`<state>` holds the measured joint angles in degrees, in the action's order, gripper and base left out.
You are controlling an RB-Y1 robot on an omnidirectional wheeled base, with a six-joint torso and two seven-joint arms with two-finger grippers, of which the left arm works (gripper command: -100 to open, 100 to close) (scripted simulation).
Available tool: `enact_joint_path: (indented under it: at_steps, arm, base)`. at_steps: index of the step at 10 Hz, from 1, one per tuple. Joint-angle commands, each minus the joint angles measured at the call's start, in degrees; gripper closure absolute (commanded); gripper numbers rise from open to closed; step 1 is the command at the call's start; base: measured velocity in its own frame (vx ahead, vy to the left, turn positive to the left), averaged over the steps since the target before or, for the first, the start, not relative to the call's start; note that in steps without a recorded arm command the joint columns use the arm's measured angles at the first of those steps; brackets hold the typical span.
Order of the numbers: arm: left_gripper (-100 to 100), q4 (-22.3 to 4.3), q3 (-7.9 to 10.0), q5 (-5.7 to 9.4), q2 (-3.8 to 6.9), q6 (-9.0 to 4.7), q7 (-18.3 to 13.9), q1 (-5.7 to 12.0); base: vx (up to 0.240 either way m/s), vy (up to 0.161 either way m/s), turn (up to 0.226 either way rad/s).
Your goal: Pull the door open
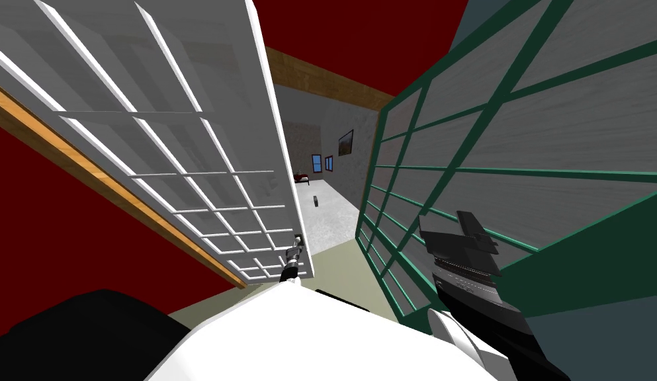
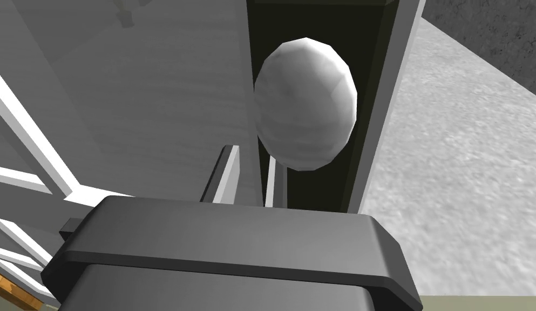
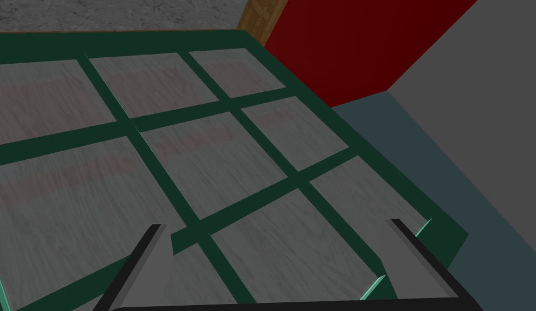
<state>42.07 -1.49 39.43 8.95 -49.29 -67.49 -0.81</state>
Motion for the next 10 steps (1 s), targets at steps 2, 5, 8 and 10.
enact_joint_path:
  at_steps: [2,5,8,10]
  arm:
    - [-100,1.41,-0.72,0.36,-0.72,-0.3,-2.2,1.09]
    - [-100,0.46,0.78,1.23,-0.12,2.32,-1.37,0.79]
    - [-100,0.63,1.05,1.35,-0.08,3.14,-1.04,1.27]
    - [-100,0.81,1.35,1.5,-0.04,4.05,-0.68,1.82]
  base:
    - [-0.06,-0.004,-0.035]
    - [-0.012,0.013,0.058]
    - [-0.015,-0.005,0.028]
    - [-0.007,-0.007,0.022]
